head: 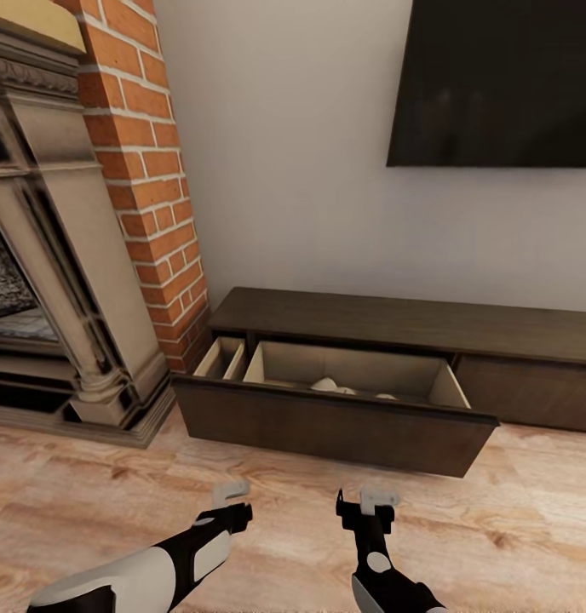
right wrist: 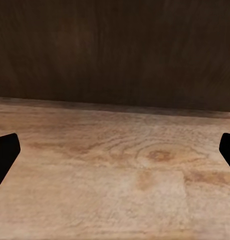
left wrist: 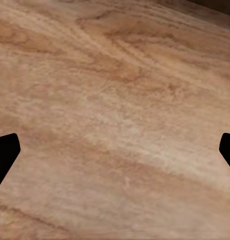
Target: Place each of the two pumpkins and all three candles from the living room inside a cabinet in the living room (use any cabinet), then make sure every cabinet is closed, and position the cauldron so it is next to a table in the living room.
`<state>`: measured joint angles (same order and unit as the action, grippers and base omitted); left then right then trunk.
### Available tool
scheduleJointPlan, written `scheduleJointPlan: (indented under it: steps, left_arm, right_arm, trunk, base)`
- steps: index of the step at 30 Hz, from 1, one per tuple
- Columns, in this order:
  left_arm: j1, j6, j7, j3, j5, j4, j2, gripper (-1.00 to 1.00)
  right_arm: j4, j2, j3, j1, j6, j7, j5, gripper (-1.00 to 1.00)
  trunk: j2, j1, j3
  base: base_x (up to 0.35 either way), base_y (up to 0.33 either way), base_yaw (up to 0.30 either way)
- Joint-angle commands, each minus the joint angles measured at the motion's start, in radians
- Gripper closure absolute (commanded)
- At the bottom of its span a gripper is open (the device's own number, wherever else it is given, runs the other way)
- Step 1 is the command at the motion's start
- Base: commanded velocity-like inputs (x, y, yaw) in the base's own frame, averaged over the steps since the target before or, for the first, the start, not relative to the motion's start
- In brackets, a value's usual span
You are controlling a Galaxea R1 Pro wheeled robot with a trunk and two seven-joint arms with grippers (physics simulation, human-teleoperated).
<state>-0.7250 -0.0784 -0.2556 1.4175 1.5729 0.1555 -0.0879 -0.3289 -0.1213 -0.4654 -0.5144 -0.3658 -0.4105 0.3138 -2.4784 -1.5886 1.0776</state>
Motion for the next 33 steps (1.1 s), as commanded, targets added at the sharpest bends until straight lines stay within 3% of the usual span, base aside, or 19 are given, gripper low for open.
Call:
scheduleJointPlan:
  steps: [1, 6, 18, 33]
  left_arm:
    - [-0.001, -0.025, -0.004, 0.009, 0.009, 0.001, 0.0, -1.0]
    - [-0.001, -0.113, -0.001, 0.009, 0.011, 0.0, 0.0, -1.0]
    - [-0.001, -0.143, 0.003, 0.008, 0.01, -0.001, 0.001, -1.0]
    - [-0.001, -0.198, 0.007, 0.01, 0.009, -0.001, 0.005, -1.0]
  right_arm:
    - [0.001, 0.0, -0.009, -0.001, -0.012, -0.005, 0.009, -1.0]
    - [0.0, 0.0, -0.009, -0.001, -0.019, -0.006, 0.01, -1.0]
    - [-0.002, 0.0, -0.009, -0.001, -0.015, -0.007, 0.01, -1.0]
    - [-0.002, 0.0, -0.009, -0.001, -0.019, -0.008, 0.01, -1.0]
  trunk:
    - [-0.008, -0.004, 0.004]
    - [-0.022, -0.013, 0.022]
    - [-0.025, -0.018, 0.068]
    - [-0.025, -0.018, 0.068]
  base:
    - [0.0, 0.0, 0.0]
    - [0.0, 0.0, 0.0]
    - [0.0, 0.0, 0.0]
    - [0.054, 0.0, 0.0]
